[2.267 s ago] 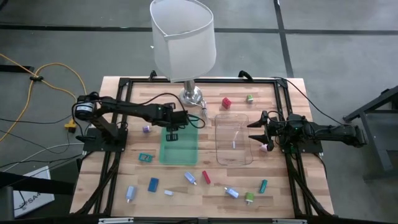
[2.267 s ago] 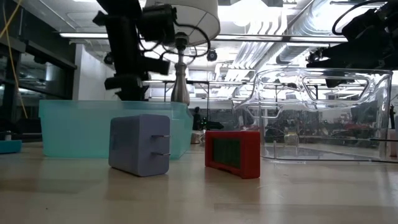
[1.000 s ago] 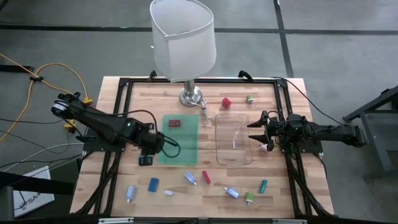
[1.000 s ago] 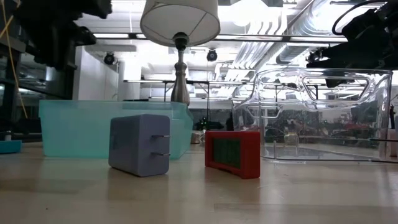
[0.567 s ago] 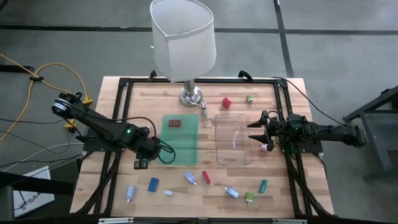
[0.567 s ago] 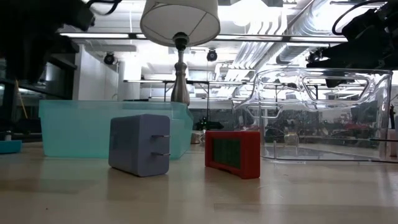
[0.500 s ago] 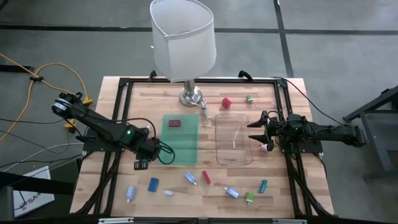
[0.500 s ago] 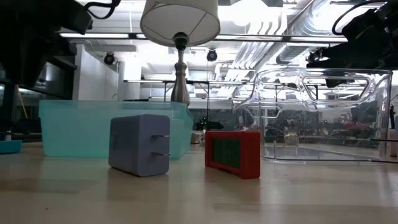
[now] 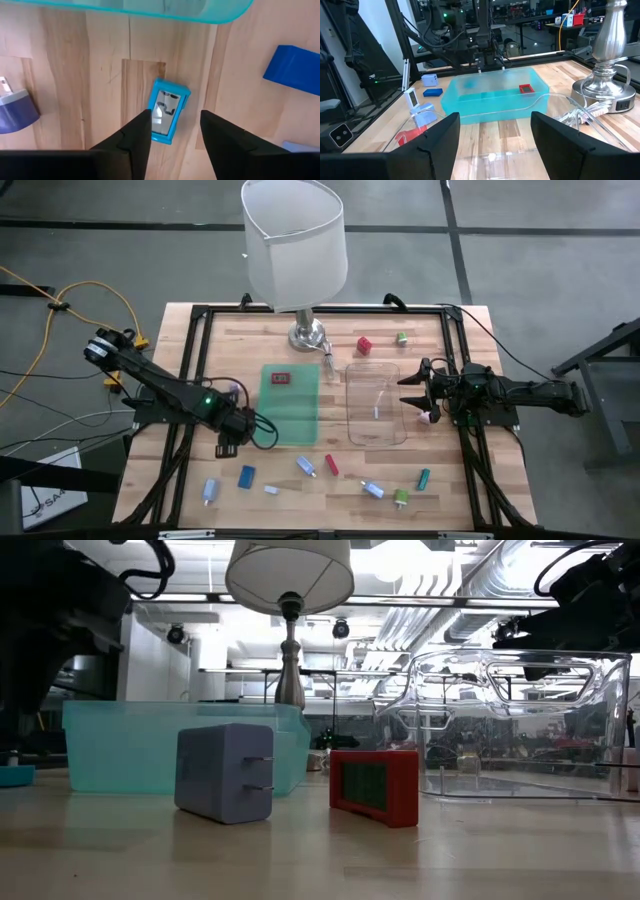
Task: Pick & Place Office items
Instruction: Put the top light blue digital clock into the green bin
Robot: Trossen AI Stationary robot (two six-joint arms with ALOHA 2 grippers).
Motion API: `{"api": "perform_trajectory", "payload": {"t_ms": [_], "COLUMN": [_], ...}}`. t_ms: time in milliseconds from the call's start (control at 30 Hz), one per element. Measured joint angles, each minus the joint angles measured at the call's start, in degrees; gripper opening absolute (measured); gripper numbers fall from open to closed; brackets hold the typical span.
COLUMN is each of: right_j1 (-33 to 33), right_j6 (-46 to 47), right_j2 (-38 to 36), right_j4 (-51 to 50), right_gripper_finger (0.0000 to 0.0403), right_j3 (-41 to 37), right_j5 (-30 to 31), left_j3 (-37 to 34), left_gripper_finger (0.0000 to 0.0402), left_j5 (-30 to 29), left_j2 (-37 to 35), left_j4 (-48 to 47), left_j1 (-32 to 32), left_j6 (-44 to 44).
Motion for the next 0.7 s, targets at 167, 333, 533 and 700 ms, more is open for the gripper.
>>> {"api": "perform_trajectory", "payload": {"t_ms": [167, 333, 533, 700], "right_j1": [-0.01, -0.01, -0.01, -0.01], "right_j6": [0.0, 0.0, 0.0, 0.0], "right_j2": [0.0, 0.0, 0.0, 0.02], "right_j4": [0.0, 0.0, 0.0, 0.0], "right_gripper_finger": [0.0232, 0.0232, 0.0232, 0.0232], "right_j3": [0.02, 0.02, 0.01, 0.0], "right_j5": [0.0, 0.0, 0.0, 0.0], "left_j3": [-1.55, -3.41, -5.43, -6.57], "left_gripper_finger": [0.0183, 0.0195, 0.0209, 0.0214], "left_j5": [-0.03, 0.02, 0.1, 0.43], "left_j2": [0.0, 0.0, 0.0, 0.0], "left_j4": [0.27, 2.57, 4.74, 6.45], "left_j1": [-0.75, -1.34, -1.53, -1.53], "left_j6": [-1.89, -2.31, -1.83, -0.4]}}
